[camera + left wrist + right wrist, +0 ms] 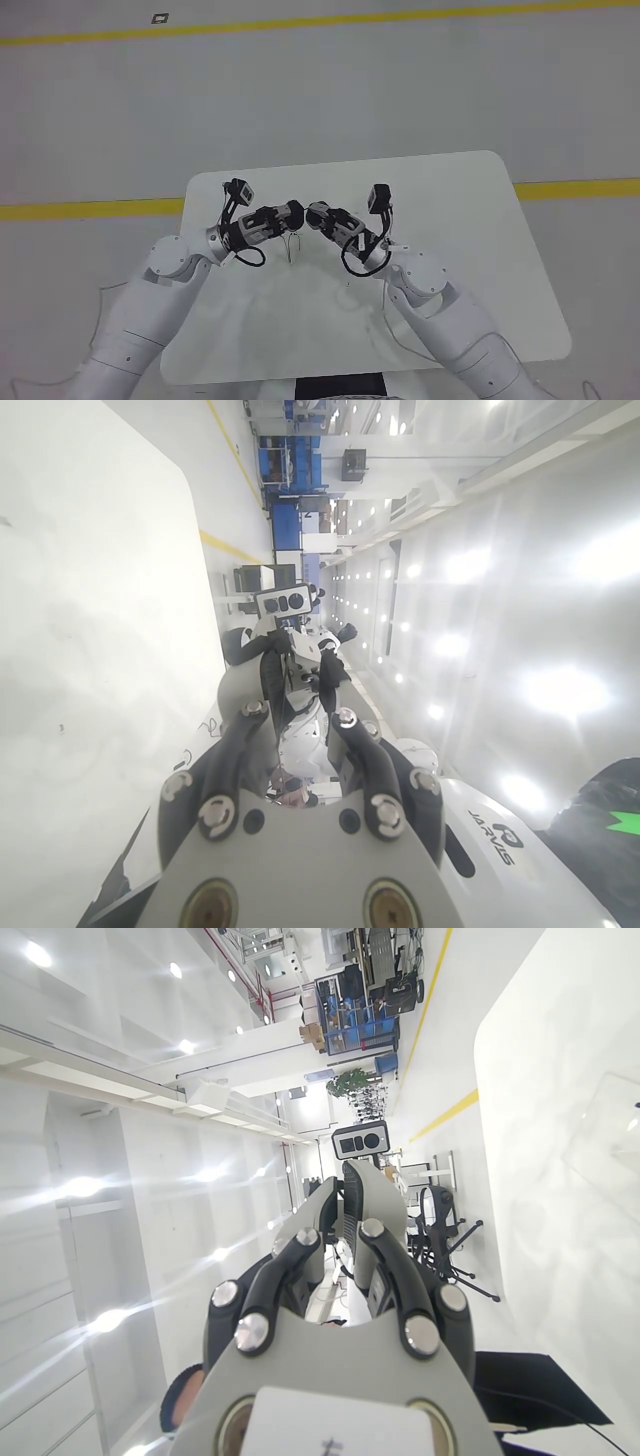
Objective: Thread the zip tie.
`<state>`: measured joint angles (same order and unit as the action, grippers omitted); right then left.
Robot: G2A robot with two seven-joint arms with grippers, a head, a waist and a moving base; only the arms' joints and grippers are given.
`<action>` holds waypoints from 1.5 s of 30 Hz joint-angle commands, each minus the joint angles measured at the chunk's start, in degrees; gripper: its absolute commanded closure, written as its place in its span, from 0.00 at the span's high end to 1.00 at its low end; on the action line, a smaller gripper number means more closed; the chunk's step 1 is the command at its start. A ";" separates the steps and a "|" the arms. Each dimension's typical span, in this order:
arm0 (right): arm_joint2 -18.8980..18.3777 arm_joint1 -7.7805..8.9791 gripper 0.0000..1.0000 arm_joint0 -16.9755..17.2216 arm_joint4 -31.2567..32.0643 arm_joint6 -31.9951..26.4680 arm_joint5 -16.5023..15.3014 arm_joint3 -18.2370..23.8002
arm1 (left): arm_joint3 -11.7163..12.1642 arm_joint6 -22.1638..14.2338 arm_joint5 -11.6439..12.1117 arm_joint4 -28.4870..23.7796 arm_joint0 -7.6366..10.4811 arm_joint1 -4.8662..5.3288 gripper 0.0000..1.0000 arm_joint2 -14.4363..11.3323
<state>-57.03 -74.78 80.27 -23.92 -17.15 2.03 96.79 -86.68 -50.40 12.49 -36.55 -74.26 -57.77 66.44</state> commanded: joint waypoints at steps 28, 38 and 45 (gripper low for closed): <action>-4.97 0.80 1.00 -0.29 -4.39 -12.73 1.03 -2.02 | 2.45 -16.80 -4.42 -1.98 1.60 1.58 0.00 4.22; -4.92 0.80 1.00 -0.25 -4.37 -12.72 1.01 -2.00 | 2.10 -15.67 -4.48 -0.52 1.69 1.62 0.00 4.01; -4.34 1.00 1.00 -2.21 -4.70 -19.73 1.17 -3.82 | 4.08 -19.23 -4.25 -1.12 2.09 2.03 0.00 4.73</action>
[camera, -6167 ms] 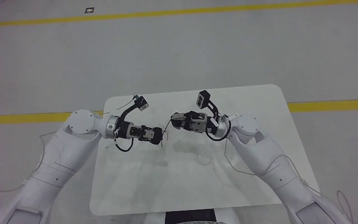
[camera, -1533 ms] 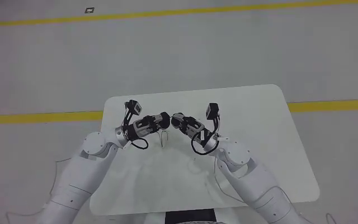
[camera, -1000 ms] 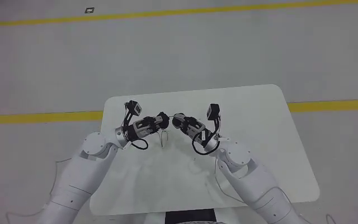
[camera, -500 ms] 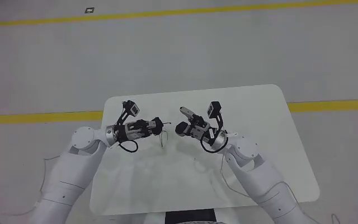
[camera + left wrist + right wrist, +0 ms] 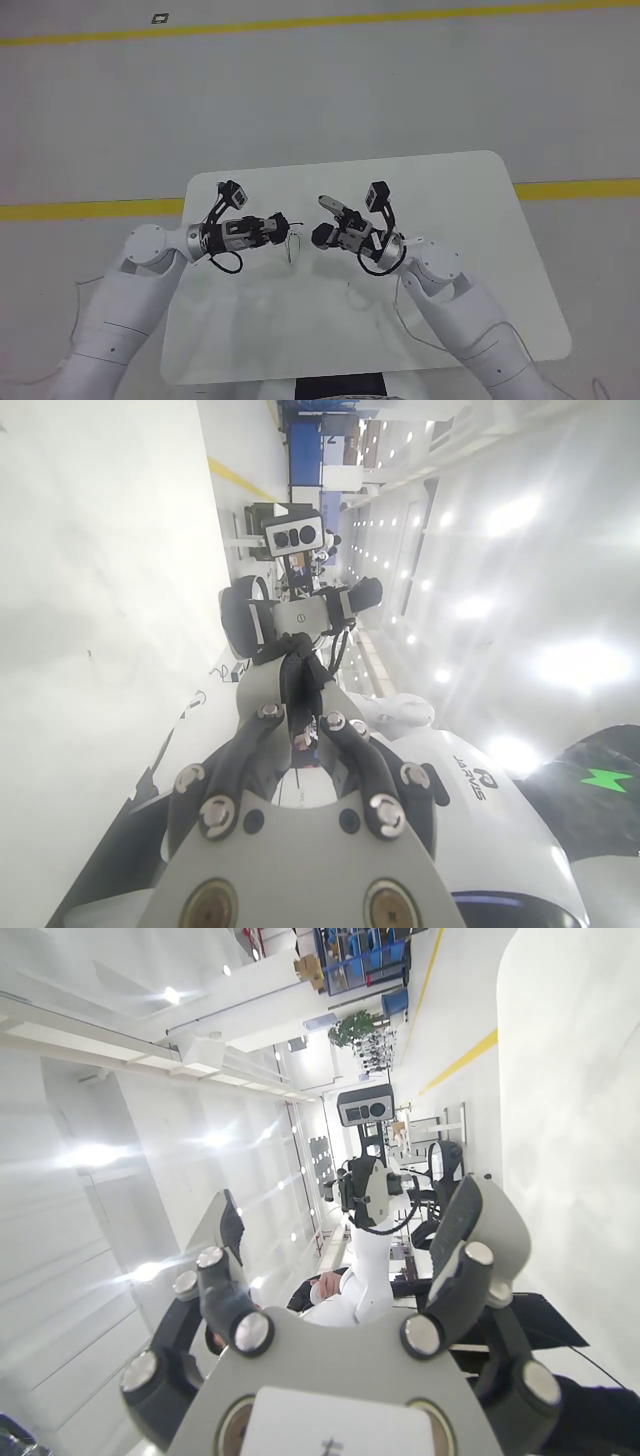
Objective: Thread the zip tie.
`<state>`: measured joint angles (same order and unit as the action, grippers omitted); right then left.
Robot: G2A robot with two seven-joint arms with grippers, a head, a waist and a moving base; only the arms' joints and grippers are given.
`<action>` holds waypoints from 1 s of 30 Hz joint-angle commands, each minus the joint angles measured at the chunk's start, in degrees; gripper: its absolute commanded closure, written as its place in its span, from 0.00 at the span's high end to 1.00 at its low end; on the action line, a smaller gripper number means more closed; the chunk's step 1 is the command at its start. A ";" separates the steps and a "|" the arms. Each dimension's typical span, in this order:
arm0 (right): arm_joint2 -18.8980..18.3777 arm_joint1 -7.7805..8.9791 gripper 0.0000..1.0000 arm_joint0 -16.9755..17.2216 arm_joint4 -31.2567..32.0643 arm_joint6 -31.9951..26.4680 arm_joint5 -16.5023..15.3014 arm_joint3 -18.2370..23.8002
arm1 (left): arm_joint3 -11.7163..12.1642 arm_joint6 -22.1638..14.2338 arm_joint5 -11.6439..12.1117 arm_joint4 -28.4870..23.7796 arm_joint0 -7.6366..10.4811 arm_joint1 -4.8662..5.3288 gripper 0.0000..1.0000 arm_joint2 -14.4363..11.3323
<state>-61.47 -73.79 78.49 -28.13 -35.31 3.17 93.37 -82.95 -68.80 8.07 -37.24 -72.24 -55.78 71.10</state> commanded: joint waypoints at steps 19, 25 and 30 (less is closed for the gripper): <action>0.10 -0.27 1.00 -4.04 -10.41 -11.70 0.06 -5.94 | 1.56 -5.25 3.20 0.33 1.27 0.41 0.00 -0.43; 0.50 -0.54 1.00 -6.20 -14.04 -15.91 -0.63 -9.61 | 1.64 -6.84 2.75 -0.81 0.76 0.80 0.00 0.34; 1.73 -0.79 0.46 -7.38 -14.00 -17.11 -1.27 -11.64 | 1.55 -7.58 2.87 -1.06 0.50 0.93 0.00 0.29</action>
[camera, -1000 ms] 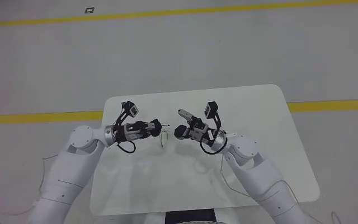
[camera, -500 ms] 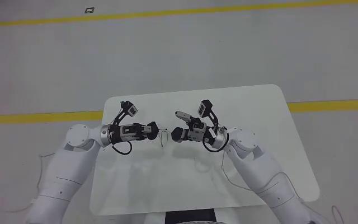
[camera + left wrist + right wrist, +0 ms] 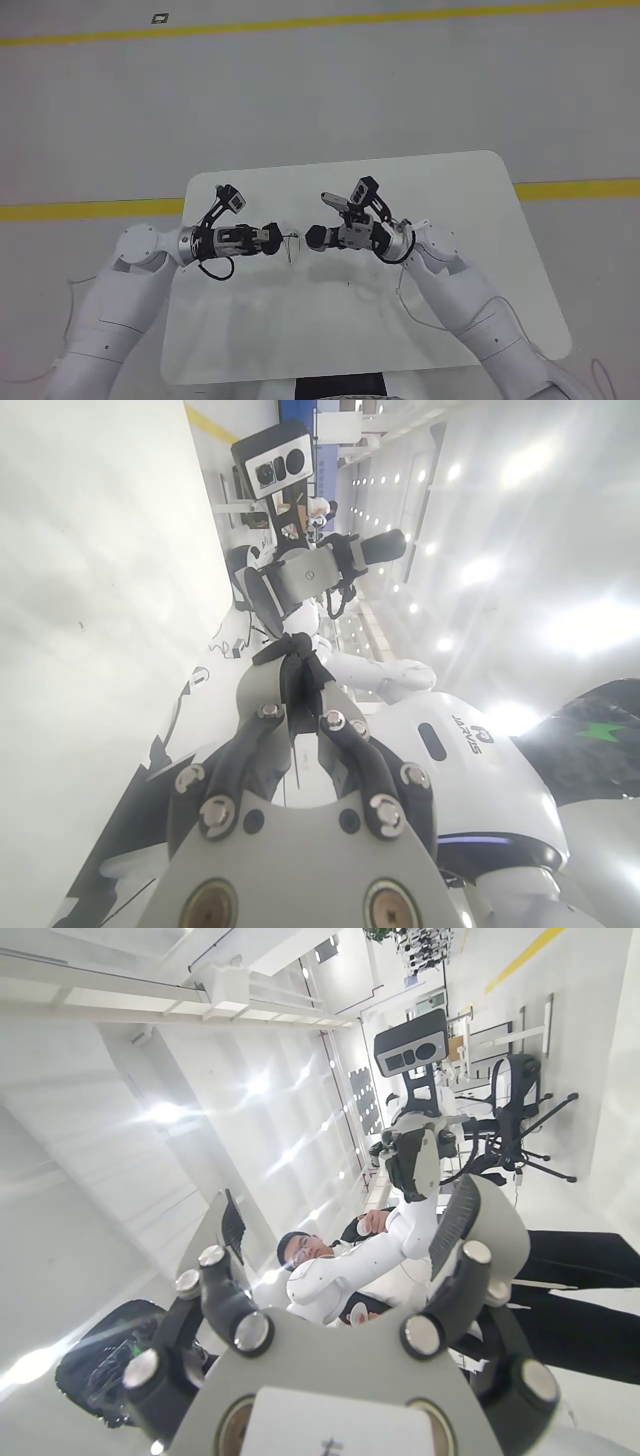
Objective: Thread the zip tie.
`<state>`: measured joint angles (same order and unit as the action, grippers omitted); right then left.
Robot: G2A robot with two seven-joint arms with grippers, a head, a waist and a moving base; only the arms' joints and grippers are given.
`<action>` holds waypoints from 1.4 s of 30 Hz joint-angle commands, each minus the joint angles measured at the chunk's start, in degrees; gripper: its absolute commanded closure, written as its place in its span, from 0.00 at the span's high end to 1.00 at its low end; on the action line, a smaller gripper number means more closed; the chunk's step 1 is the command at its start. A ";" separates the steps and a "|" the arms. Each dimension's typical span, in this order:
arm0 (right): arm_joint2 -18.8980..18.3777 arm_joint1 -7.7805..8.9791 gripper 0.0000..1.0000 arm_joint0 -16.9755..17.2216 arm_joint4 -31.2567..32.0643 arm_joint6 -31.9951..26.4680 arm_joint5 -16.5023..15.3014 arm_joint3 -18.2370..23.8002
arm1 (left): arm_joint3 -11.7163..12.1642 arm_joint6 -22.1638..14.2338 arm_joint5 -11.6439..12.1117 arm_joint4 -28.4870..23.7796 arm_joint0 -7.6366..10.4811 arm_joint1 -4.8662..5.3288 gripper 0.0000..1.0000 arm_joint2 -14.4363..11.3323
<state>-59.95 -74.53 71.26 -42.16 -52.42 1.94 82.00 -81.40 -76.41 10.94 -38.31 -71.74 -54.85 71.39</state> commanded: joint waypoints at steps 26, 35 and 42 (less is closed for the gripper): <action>3.74 -0.33 0.18 -0.95 1.30 -3.67 0.59 -4.23 | 0.00 0.03 0.00 0.02 0.01 0.00 0.00 0.00; 4.55 -0.49 0.17 -1.23 0.95 -3.74 0.36 -4.46 | 0.00 0.03 0.00 0.02 0.01 0.00 0.00 0.00; 4.86 -0.57 0.18 -1.26 0.51 -3.74 -0.04 -4.70 | 0.00 0.03 0.00 0.02 0.01 0.00 0.00 0.00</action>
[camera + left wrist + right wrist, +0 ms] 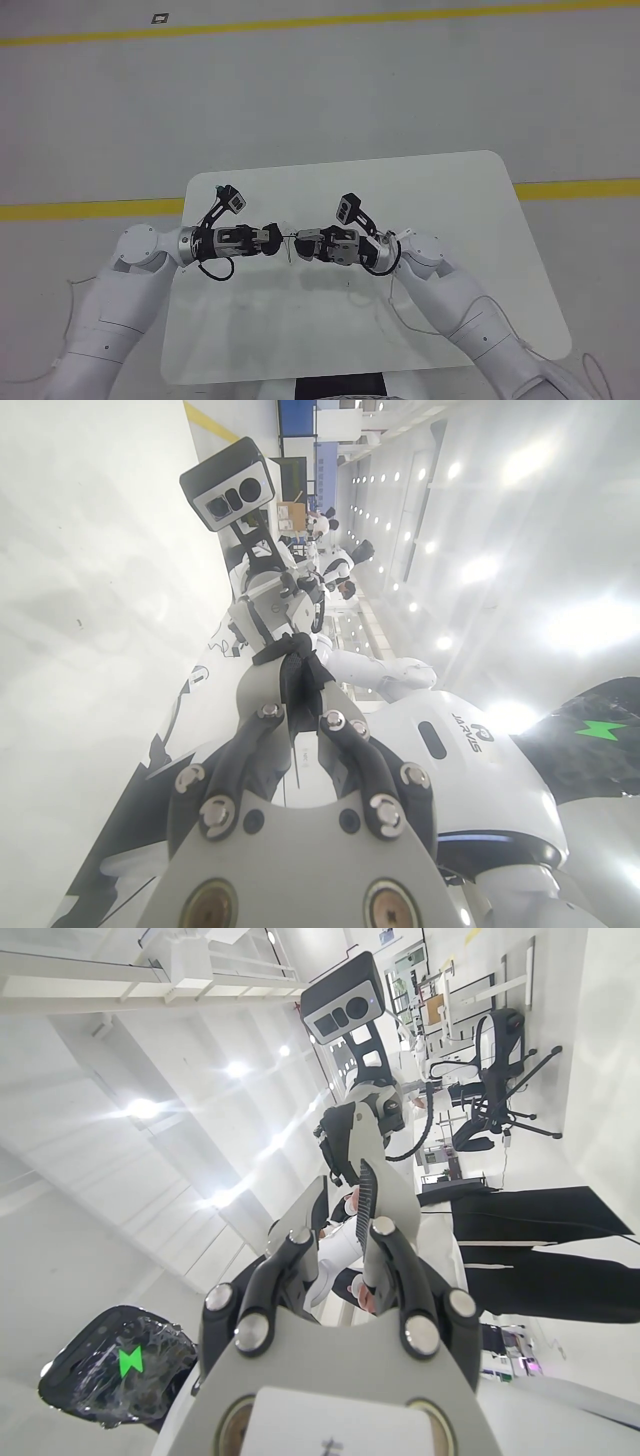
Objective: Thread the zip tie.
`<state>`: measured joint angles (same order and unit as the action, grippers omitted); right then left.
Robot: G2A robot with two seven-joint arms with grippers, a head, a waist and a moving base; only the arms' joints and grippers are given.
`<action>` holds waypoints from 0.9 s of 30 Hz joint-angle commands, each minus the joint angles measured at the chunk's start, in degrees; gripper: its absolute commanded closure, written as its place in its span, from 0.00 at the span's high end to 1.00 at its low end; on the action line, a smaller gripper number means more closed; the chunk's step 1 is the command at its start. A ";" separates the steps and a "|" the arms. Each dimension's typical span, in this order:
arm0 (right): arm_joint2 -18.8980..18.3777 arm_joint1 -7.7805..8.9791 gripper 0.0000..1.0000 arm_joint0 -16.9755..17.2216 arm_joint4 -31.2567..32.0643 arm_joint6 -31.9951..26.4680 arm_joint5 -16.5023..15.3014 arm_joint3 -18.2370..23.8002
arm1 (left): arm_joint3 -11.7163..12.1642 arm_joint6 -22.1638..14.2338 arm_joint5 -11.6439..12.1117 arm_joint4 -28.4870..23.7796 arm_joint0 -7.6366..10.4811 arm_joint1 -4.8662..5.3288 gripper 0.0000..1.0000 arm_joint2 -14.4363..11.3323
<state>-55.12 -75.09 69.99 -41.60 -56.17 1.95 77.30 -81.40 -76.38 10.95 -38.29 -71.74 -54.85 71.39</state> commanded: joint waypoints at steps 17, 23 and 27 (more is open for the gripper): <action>1.11 -0.42 0.00 -0.50 -0.76 0.98 -1.21 -0.35 | 0.00 0.00 0.00 0.00 0.00 0.00 0.00 0.00; 1.14 -0.44 0.00 -0.54 -0.60 1.26 -1.32 -0.34 | 0.00 0.00 0.00 0.00 0.00 0.00 0.00 0.00; 1.01 -0.41 0.00 -0.48 -0.61 1.34 -1.38 -0.26 | 0.00 0.00 0.00 0.00 0.00 0.00 0.00 0.00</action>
<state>-54.07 -75.51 69.49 -42.19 -54.83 0.60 77.02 -81.40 -76.38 10.95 -38.29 -71.74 -54.85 71.39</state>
